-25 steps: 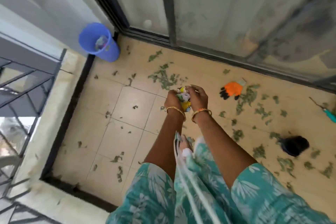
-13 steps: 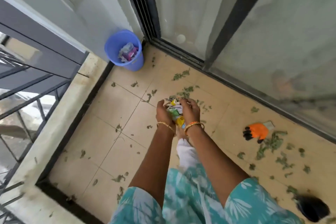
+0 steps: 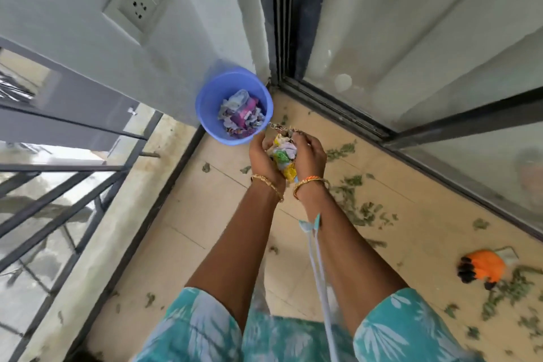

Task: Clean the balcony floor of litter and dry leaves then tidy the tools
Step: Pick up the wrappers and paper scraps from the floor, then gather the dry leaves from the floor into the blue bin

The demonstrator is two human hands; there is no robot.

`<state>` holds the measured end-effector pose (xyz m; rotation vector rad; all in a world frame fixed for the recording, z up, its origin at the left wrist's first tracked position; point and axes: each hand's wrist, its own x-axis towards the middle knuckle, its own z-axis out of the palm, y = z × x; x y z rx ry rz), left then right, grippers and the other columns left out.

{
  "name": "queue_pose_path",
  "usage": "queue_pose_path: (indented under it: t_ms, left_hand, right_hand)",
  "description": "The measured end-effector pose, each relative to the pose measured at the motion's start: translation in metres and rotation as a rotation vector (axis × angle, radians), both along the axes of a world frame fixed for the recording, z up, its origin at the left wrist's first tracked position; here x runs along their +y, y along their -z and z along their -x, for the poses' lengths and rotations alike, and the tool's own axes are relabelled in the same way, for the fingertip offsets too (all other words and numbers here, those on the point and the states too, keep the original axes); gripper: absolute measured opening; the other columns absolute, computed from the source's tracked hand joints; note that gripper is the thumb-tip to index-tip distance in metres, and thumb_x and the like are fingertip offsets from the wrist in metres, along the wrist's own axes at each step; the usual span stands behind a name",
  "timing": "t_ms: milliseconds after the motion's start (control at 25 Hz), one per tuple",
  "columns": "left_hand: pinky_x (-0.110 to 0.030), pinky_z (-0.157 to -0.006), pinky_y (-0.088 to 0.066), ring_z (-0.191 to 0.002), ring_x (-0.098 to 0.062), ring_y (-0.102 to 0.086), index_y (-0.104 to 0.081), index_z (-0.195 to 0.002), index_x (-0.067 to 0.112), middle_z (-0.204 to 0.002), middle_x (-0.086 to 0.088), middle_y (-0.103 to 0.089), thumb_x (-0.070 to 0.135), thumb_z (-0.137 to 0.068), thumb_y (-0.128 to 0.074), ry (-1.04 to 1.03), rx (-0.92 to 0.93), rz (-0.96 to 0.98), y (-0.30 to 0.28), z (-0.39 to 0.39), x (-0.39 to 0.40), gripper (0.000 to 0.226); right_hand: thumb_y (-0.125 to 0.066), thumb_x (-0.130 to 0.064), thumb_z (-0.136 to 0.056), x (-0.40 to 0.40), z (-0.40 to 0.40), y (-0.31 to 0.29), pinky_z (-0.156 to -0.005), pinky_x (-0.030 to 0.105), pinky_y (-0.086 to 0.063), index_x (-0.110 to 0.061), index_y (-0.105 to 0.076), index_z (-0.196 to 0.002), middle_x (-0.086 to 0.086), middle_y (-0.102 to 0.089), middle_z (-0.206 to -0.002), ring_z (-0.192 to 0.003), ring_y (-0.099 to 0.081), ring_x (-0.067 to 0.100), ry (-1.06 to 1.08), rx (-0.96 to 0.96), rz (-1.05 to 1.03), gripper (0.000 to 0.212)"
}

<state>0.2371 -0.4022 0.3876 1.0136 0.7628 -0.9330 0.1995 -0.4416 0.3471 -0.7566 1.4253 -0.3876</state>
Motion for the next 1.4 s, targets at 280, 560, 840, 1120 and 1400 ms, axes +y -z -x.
queue_pose_path:
  t_ms: [280, 560, 840, 1120, 1400]
  left_hand:
    - [-0.039, -0.102, -0.042, -0.113, -0.031, -0.057, -0.058, -0.125, 0.003, -0.12, -0.015, -0.063, 0.033, -0.095, -0.033, 0.149, 0.049, 0.01, 0.125, -0.125, 0.011, 0.049]
    - [-0.041, -0.088, -0.04, -0.109, -0.025, -0.042, -0.04, -0.139, 0.024, -0.14, -0.006, -0.04, 0.043, -0.092, -0.051, 0.419, -0.029, -0.455, 0.178, -0.195, 0.033, 0.052]
    - [-0.038, -0.092, -0.047, -0.108, -0.034, -0.056, -0.054, -0.117, 0.006, -0.113, -0.014, -0.058, 0.025, -0.089, -0.058, 0.779, -0.508, -0.766, 0.191, -0.173, 0.051, 0.035]
    - [-0.027, -0.082, -0.041, -0.099, -0.031, -0.06, -0.061, -0.096, 0.012, -0.098, -0.013, -0.067, 0.01, -0.089, -0.055, 1.228, -0.753, -0.685, 0.162, -0.116, 0.075, 0.009]
    - [-0.019, -0.073, -0.039, -0.09, -0.028, -0.062, -0.058, -0.085, 0.017, -0.07, 0.005, -0.057, 0.007, -0.085, -0.055, 1.522, -0.758, -0.65, 0.165, -0.081, 0.152, 0.011]
  right_hand:
    - [-0.059, -0.017, -0.088, -0.006, -0.121, 0.11, -0.063, 0.025, -0.046, -0.008, -0.064, -0.087, 0.008, -0.063, -0.085, -0.076, -0.058, 0.02, -0.061, 0.042, -0.023, 0.011]
    - [-0.052, -0.025, -0.093, -0.027, -0.146, 0.156, -0.103, 0.044, -0.039, -0.004, -0.063, -0.111, 0.004, -0.053, -0.104, -0.104, -0.049, 0.025, -0.3, 0.094, -0.113, 0.029]
    - [-0.062, -0.025, -0.081, -0.017, -0.101, 0.138, -0.085, 0.041, -0.051, -0.018, -0.063, -0.071, 0.009, -0.068, -0.089, -0.088, -0.059, 0.022, -0.274, 0.221, -0.035, 0.013]
    - [-0.066, -0.016, -0.077, 0.023, -0.042, 0.101, -0.061, 0.028, -0.039, -0.015, -0.04, -0.045, -0.009, -0.038, -0.035, -0.05, -0.038, 0.015, -0.269, 0.321, 0.069, 0.041]
    - [-0.063, -0.005, -0.078, 0.114, 0.032, 0.097, -0.071, 0.018, -0.038, -0.015, -0.058, -0.072, -0.009, -0.058, -0.067, -0.073, -0.054, 0.013, -0.161, 0.385, 0.098, 0.013]
